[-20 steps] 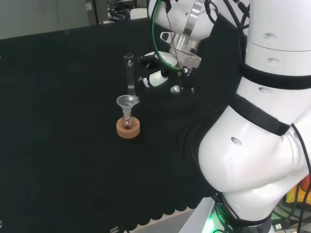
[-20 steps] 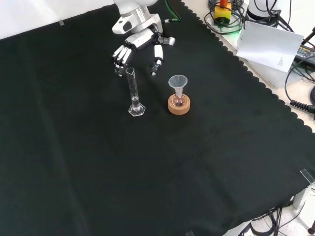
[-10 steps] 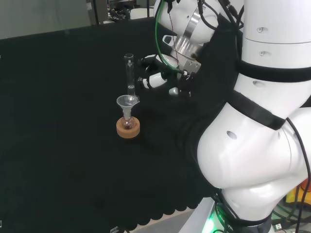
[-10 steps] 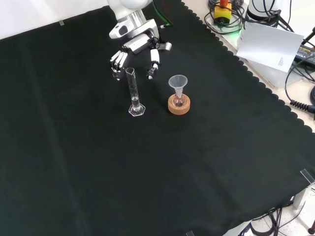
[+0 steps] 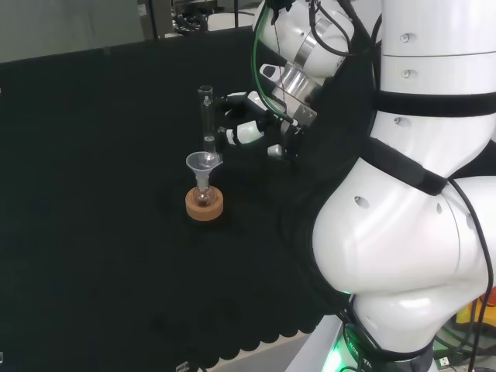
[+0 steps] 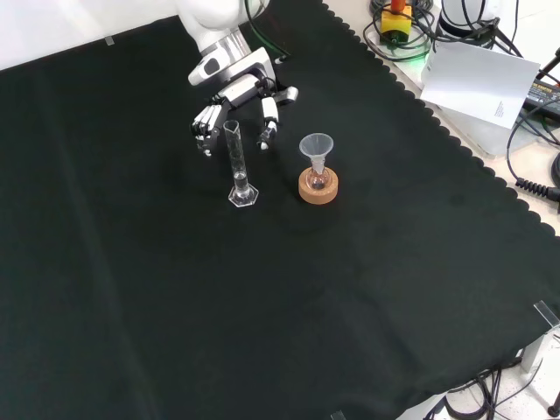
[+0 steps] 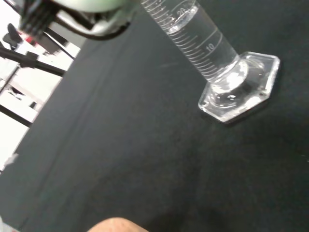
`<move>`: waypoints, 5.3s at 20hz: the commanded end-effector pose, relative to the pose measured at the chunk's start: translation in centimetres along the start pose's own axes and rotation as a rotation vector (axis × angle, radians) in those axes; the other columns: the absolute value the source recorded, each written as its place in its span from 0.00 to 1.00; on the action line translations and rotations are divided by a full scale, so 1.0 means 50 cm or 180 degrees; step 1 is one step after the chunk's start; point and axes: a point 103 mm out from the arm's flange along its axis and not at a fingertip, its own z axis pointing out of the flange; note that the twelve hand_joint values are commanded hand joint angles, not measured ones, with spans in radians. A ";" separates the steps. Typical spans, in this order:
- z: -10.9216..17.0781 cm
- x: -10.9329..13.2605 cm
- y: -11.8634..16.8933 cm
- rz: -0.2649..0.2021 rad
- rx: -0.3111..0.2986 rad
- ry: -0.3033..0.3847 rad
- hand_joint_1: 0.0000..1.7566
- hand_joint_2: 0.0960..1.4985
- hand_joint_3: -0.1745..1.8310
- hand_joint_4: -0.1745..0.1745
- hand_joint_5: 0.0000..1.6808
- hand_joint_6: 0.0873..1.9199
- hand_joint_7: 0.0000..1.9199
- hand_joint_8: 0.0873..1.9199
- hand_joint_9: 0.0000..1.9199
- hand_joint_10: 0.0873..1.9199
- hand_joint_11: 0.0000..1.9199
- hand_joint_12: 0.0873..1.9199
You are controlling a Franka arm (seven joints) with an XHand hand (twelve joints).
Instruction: Pick up the graduated cylinder.
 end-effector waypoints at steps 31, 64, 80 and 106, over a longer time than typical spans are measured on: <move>0.038 0.039 0.047 -0.0648 -0.0056 0.1069 0.67 0.32 0.47 0.33 0.33 0.34 0.29 0.31 0.43 0.20 0.30 0.60; 0.070 0.044 0.067 -0.0631 -0.0118 0.1303 0.70 0.35 0.48 0.41 0.38 0.40 0.32 0.32 0.46 0.17 0.39 0.54; 0.066 0.048 0.064 -0.0648 -0.0133 0.1275 0.69 0.35 0.48 0.50 0.42 0.39 0.37 0.29 0.47 0.16 0.39 0.55; 0.052 0.045 0.068 -0.0578 -0.0145 0.1251 0.70 0.36 0.48 0.52 0.39 0.41 0.44 0.29 0.49 0.16 0.39 0.57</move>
